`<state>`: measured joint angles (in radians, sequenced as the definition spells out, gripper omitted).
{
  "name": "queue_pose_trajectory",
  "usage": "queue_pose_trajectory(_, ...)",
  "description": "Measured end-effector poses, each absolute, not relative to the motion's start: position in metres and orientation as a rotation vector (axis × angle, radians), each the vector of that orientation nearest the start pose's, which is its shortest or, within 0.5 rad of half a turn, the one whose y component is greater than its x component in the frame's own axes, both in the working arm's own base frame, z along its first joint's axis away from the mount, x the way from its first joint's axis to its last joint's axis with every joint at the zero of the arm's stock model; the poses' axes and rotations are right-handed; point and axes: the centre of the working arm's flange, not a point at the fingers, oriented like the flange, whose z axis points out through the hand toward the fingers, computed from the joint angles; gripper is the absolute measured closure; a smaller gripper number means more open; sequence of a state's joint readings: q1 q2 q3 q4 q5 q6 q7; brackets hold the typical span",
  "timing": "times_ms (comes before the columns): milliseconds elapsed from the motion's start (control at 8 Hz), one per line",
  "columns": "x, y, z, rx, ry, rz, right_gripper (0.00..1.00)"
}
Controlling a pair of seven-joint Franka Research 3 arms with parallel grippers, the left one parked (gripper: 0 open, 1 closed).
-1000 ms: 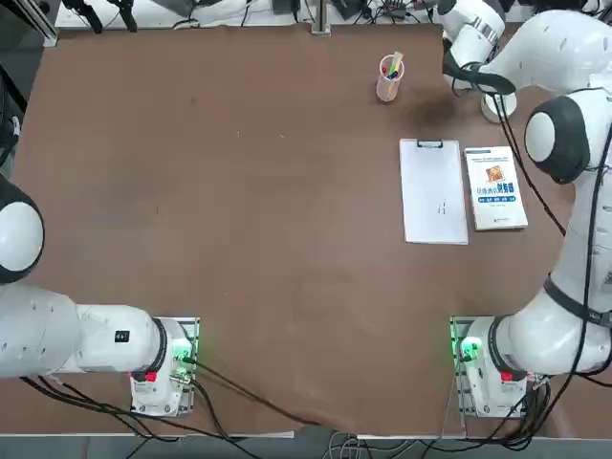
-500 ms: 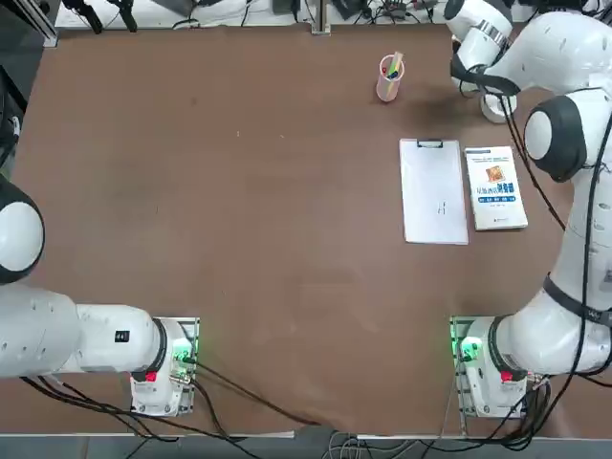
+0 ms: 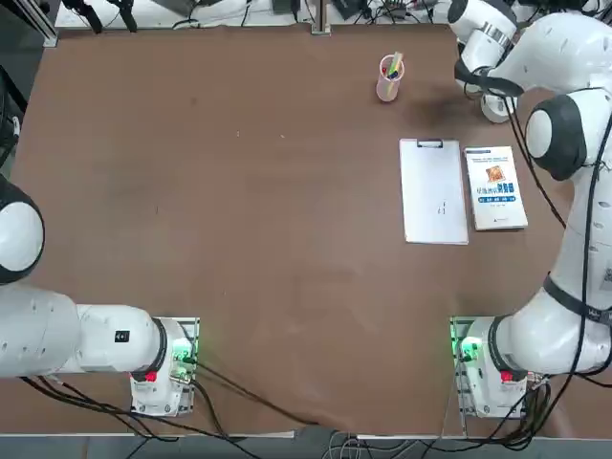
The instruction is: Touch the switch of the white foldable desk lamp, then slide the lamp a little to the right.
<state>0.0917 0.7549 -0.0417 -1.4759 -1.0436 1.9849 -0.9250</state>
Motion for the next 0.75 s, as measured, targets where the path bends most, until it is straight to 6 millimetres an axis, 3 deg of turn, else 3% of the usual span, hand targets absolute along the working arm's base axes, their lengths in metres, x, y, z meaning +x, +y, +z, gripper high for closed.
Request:
queue_pose_trajectory(125,0.712,-0.018,0.237,1.639,1.616,-0.738,0.04)
queue_pose_trajectory(375,0.715,-0.024,0.233,1.642,1.606,-0.745,0.32)
queue_pose_trajectory(500,0.717,-0.025,0.23,1.635,1.605,-0.747,0.37)
queue_pose_trajectory(750,0.719,-0.024,0.227,1.622,1.606,-0.749,0.81)
